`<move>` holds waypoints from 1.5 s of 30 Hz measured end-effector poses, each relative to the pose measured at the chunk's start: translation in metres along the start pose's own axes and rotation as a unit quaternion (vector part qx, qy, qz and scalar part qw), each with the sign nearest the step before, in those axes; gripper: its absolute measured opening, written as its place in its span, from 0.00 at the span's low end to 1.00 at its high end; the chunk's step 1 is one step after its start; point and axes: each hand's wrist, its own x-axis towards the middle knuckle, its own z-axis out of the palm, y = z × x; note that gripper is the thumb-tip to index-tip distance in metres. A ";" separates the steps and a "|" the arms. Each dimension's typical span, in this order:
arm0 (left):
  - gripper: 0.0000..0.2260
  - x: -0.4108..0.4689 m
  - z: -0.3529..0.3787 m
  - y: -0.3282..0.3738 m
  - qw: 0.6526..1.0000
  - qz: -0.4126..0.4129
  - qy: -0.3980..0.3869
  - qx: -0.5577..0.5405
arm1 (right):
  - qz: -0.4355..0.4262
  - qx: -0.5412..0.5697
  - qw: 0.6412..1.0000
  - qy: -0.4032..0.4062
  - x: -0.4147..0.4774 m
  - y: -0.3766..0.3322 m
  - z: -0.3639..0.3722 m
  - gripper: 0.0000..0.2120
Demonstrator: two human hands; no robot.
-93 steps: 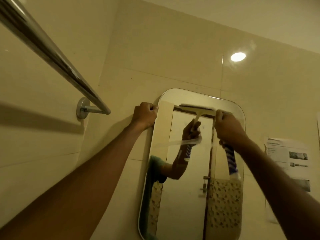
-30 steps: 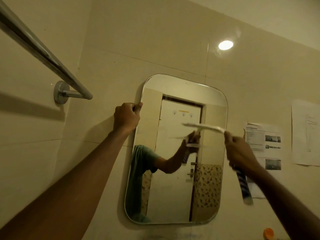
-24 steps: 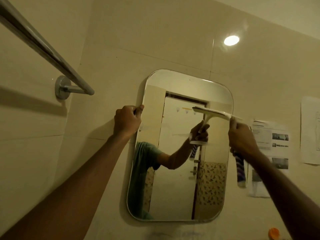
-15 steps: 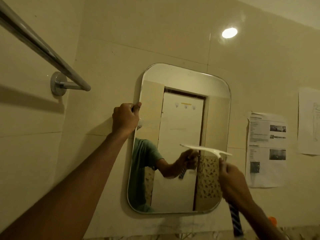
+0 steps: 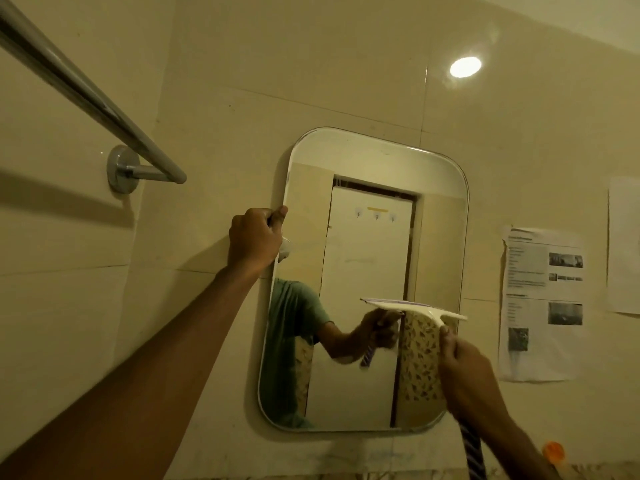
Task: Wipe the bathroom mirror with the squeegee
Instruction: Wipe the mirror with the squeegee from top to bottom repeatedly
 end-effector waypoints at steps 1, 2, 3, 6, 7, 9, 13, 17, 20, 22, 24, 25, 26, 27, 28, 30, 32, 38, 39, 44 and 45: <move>0.22 0.001 -0.001 0.000 1.000 0.003 -0.004 0.000 | -0.005 0.010 1.000 -0.002 0.009 -0.012 -0.008 0.24; 0.23 0.001 -0.002 -0.001 1.000 0.005 -0.009 -0.003 | -0.021 0.020 1.000 0.005 0.022 -0.030 -0.018 0.24; 0.23 0.002 -0.003 -0.002 1.000 0.007 -0.016 -0.007 | -0.045 0.029 0.998 0.021 0.040 -0.052 -0.029 0.24; 0.25 0.004 -0.007 -0.003 0.999 -0.003 -0.039 -0.028 | -0.113 0.034 0.991 0.070 0.103 -0.128 -0.052 0.24; 0.26 0.004 -0.008 -0.002 0.998 -0.014 -0.046 -0.044 | -0.121 0.038 0.989 0.076 0.118 -0.149 -0.056 0.23; 0.28 0.004 -0.011 0.001 0.993 -0.048 -0.064 -0.087 | -0.123 0.039 0.989 0.076 0.133 -0.170 -0.053 0.20; 0.31 0.006 -0.015 0.003 0.979 -0.108 -0.094 -0.147 | -0.112 -0.001 0.991 0.071 0.090 -0.136 -0.008 0.21; 0.31 0.003 -0.020 0.007 0.976 -0.113 -0.105 -0.154 | -0.067 -0.013 0.997 0.029 -0.004 -0.079 0.047 0.23; 0.29 0.002 -0.024 0.011 0.971 -0.120 -0.125 -0.166 | -0.043 -0.024 0.999 0.000 -0.023 -0.081 0.048 0.24; 0.28 0.005 -0.027 0.011 0.960 -0.141 -0.151 -0.189 | -0.062 0.009 0.998 0.012 0.002 -0.105 0.033 0.24; 0.30 0.010 -0.031 0.010 0.942 -0.171 -0.182 -0.223 | -0.091 0.041 0.995 0.030 0.040 -0.141 0.016 0.23; 0.32 0.013 -0.032 0.010 0.934 -0.185 -0.197 -0.235 | -0.099 0.055 0.993 0.030 0.055 -0.159 0.010 0.23; 0.33 0.016 -0.034 0.009 0.927 -0.195 -0.213 -0.241 | -0.104 0.058 0.993 0.024 0.065 -0.171 0.009 0.23; 0.35 0.019 -0.035 0.008 0.921 -0.200 -0.230 -0.244 | -0.105 0.056 0.993 0.016 0.067 -0.176 0.013 0.23; 0.36 0.022 -0.036 0.006 0.915 -0.205 -0.245 -0.247 | -0.099 0.047 0.994 0.007 0.061 -0.175 0.021 0.22; 0.38 0.026 -0.037 0.003 0.902 -0.217 -0.267 -0.260 | -0.106 0.018 0.994 0.004 0.032 -0.154 0.045 0.21; 0.37 0.028 -0.036 0.000 0.900 -0.217 -0.273 -0.261 | -0.122 -0.009 0.993 -0.007 -0.007 -0.126 0.070 0.17; 0.28 0.018 -0.032 0.004 0.920 -0.197 -0.231 -0.249 | -0.096 -0.014 0.994 -0.058 -0.047 -0.106 0.072 0.19; 0.27 0.016 -0.032 0.005 0.924 -0.194 -0.219 -0.246 | -0.098 0.008 0.994 -0.058 -0.038 -0.114 0.064 0.19; 0.26 0.008 -0.029 0.005 0.940 -0.180 -0.178 -0.230 | -0.141 0.041 0.989 0.023 0.025 -0.153 0.036 0.22; 0.26 0.008 -0.028 0.005 0.941 -0.181 -0.174 -0.228 | -0.140 0.041 0.989 0.023 0.025 -0.151 0.039 0.21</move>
